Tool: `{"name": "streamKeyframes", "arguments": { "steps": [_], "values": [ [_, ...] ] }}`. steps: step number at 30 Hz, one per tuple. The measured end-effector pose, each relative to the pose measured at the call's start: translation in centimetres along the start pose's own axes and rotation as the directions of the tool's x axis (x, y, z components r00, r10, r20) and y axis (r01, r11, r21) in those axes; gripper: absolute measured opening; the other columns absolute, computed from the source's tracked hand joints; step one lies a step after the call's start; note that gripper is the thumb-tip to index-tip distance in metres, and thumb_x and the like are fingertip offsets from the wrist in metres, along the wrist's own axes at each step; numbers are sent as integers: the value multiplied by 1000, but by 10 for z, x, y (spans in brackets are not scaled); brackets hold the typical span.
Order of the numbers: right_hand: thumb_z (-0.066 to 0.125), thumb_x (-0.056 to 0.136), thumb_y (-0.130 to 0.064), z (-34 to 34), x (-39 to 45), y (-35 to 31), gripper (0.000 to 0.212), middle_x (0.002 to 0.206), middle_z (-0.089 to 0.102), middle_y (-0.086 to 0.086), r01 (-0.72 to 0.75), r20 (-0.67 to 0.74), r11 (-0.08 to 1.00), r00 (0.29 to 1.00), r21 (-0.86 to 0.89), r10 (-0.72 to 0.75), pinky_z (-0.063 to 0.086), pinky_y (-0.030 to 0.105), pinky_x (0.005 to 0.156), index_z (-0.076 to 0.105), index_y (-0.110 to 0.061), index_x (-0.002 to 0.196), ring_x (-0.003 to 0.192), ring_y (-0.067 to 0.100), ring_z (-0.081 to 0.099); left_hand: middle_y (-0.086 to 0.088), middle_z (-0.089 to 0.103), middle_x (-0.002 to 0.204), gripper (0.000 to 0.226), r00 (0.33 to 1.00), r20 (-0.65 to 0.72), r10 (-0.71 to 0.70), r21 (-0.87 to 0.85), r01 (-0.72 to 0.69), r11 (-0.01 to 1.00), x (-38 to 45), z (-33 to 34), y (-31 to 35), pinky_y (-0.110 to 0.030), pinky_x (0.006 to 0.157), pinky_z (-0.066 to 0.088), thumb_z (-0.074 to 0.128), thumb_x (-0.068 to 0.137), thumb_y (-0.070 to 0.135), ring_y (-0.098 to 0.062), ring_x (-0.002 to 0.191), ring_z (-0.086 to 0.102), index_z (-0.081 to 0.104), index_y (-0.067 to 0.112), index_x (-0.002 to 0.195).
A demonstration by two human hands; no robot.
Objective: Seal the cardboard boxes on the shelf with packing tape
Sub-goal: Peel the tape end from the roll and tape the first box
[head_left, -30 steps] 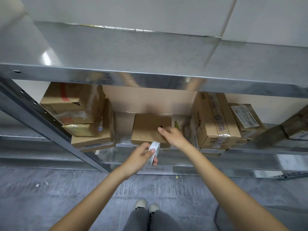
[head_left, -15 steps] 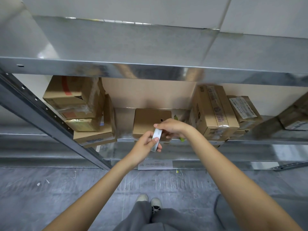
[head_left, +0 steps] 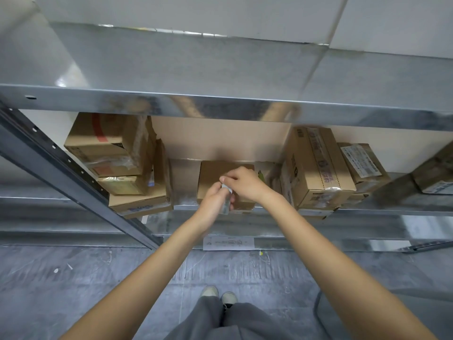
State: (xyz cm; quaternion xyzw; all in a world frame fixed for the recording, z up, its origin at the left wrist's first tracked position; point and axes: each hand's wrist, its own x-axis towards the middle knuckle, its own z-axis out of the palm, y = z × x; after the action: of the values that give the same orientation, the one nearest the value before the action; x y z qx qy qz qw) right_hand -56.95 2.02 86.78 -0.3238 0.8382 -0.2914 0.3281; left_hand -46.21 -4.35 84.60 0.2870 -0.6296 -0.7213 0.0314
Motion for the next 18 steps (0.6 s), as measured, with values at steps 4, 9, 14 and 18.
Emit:
{"name": "streamKeyframes", "arguments": {
  "steps": [4, 9, 14, 18],
  "values": [
    [60, 90, -34, -5, 1, 5, 30, 96, 72, 9, -88, -74, 926, 990, 368, 123, 48, 31, 88, 71, -8, 99, 97, 24, 66, 1, 37, 51, 26, 996, -70, 50, -139, -59, 989, 2, -8, 9, -23, 48, 35, 46, 102, 25, -12, 47, 36, 54, 9, 83],
    [59, 95, -35, -14, -3, 21, 35, 117, 67, 15, -339, 246, 658, 941, 672, 233, 51, 40, 97, 63, -9, 118, 104, 27, 66, 3, 34, 45, 32, 984, -147, 100, -106, -116, 988, 3, -15, 10, -20, 47, 34, 53, 99, 29, -9, 44, 33, 59, 5, 78],
    [54, 97, -41, -6, -6, 26, 41, 122, 64, 20, -428, 319, 558, 903, 711, 287, 46, 45, 102, 56, -11, 125, 109, 35, 64, 0, 51, 60, 31, 990, -126, 63, -128, -79, 989, 4, -13, 3, -21, 57, 39, 46, 102, 28, -9, 56, 46, 65, 9, 88],
    [59, 95, -31, -3, -8, 24, 39, 119, 65, 15, -311, 176, 509, 939, 802, 297, 50, 40, 99, 58, -6, 126, 107, 30, 65, -4, 67, 109, 30, 997, -57, -47, -131, 39, 991, 11, -14, -4, -35, 92, 44, 42, 101, 35, -21, 103, 60, 62, 20, 117]
  ]
}}
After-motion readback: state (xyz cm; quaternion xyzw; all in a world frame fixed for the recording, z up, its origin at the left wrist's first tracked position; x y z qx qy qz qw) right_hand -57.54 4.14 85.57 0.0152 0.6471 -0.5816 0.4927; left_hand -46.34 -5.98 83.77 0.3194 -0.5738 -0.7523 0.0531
